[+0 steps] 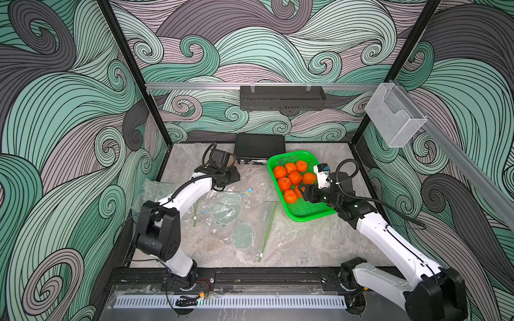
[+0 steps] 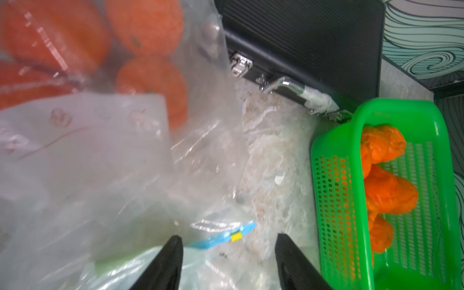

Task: Open the zip-top bag and take out the orange
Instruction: Pick up the zipper food storage bag at the center of the board.

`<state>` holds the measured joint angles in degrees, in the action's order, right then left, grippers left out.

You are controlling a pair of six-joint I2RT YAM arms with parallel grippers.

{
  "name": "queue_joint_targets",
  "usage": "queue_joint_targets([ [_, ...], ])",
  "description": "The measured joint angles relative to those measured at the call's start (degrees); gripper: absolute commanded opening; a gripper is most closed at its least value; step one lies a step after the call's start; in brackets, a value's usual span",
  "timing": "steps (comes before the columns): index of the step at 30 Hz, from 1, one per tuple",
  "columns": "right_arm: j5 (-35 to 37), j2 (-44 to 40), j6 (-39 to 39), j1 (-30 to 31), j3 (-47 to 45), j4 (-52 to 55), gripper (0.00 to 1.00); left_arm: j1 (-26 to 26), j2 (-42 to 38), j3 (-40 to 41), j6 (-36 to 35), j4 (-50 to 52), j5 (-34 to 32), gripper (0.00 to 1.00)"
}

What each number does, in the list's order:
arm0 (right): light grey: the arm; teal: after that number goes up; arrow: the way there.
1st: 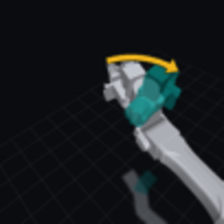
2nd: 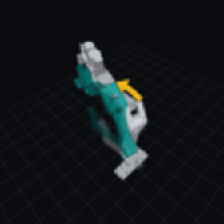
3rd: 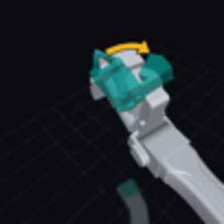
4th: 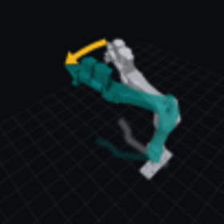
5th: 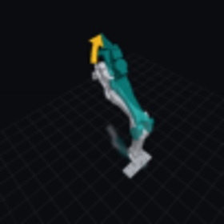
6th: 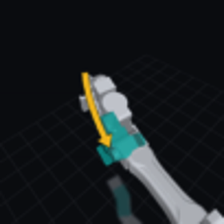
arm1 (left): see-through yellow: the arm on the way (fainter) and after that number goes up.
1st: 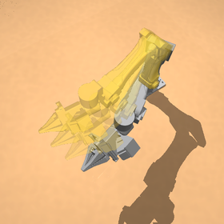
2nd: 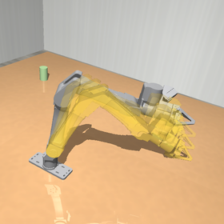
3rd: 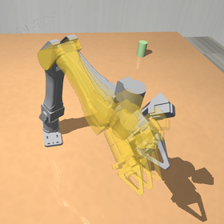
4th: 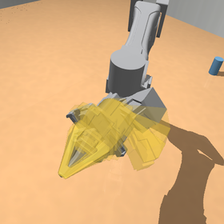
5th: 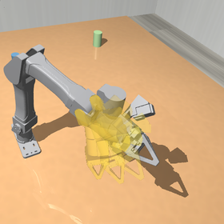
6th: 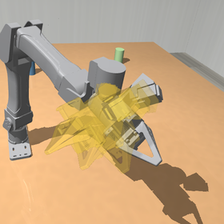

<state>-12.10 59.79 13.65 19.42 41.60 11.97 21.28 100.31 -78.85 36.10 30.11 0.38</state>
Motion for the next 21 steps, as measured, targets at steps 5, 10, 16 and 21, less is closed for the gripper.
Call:
queue_joint_targets([
  [5,-2.01,-0.72,-0.13,0.02,-0.76,0.28,0.73,4.72,11.50,-11.17,0.07,8.90,-8.26,0.62],
  [10,-3.19,-1.73,-0.15,0.02,-1.07,0.28,0.74,7.32,20.46,-20.83,0.11,18.69,-17.75,0.60],
  [16,-3.52,-1.77,-0.15,0.20,-1.81,0.22,0.74,7.41,23.56,-22.40,-0.55,24.39,-24.92,0.41],
  [21,-3.58,-1.75,-0.15,0.24,-1.95,0.24,0.74,7.39,24.26,-23.39,-1.70,26.58,-28.24,0.14],
])
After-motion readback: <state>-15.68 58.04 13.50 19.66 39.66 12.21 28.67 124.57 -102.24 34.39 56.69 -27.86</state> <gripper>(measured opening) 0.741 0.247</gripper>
